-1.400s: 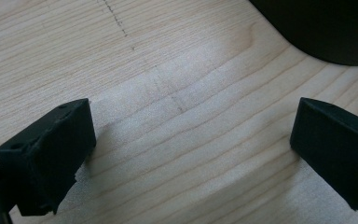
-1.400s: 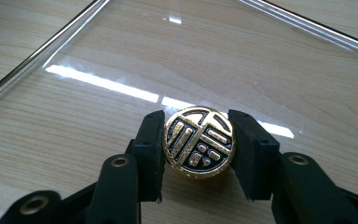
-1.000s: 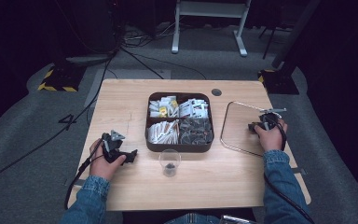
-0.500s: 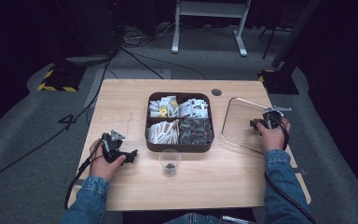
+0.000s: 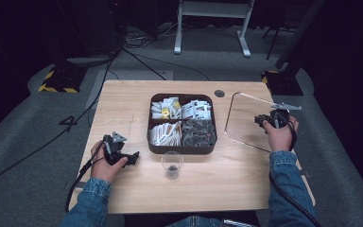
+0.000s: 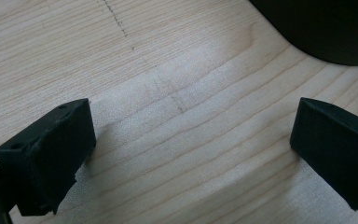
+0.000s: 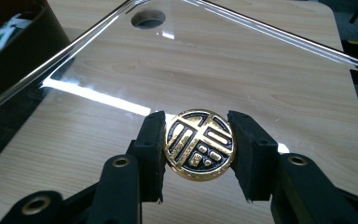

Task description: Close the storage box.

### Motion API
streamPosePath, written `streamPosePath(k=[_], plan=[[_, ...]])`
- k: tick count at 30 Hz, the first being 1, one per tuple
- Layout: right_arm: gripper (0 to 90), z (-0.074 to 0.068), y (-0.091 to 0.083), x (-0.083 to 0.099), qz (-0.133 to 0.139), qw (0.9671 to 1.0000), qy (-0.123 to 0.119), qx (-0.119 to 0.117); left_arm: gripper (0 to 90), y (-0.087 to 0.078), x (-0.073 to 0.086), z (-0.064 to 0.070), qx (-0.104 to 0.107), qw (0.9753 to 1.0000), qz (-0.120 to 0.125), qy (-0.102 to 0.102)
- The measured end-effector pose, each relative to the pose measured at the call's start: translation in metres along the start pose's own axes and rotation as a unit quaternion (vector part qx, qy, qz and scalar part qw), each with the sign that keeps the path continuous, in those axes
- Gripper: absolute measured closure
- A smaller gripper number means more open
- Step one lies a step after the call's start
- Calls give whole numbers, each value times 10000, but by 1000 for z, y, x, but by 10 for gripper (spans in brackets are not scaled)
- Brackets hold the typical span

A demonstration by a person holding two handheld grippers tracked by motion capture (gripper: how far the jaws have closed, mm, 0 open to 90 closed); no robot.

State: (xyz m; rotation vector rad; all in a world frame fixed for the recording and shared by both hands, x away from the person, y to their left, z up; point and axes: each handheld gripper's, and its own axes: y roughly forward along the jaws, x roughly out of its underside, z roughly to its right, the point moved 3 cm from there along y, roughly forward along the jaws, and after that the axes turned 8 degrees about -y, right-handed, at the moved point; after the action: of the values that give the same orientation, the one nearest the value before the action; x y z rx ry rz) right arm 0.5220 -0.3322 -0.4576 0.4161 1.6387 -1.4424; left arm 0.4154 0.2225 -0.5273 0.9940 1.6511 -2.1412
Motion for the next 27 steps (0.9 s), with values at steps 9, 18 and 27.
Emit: streamPosePath(k=[9,18,27], plan=[[587,-6,-12,-12,258,9997,-19,-50,4,0,0,0,-2,10000,-3,12],[587,-10,-23,-21,490,9988,19,-85,5,0,0,0,-1,10000,-2,11],[588,-23,-35,-34,691,9972,-81,-259,4,0,0,0,-1,10000,-2,11]])
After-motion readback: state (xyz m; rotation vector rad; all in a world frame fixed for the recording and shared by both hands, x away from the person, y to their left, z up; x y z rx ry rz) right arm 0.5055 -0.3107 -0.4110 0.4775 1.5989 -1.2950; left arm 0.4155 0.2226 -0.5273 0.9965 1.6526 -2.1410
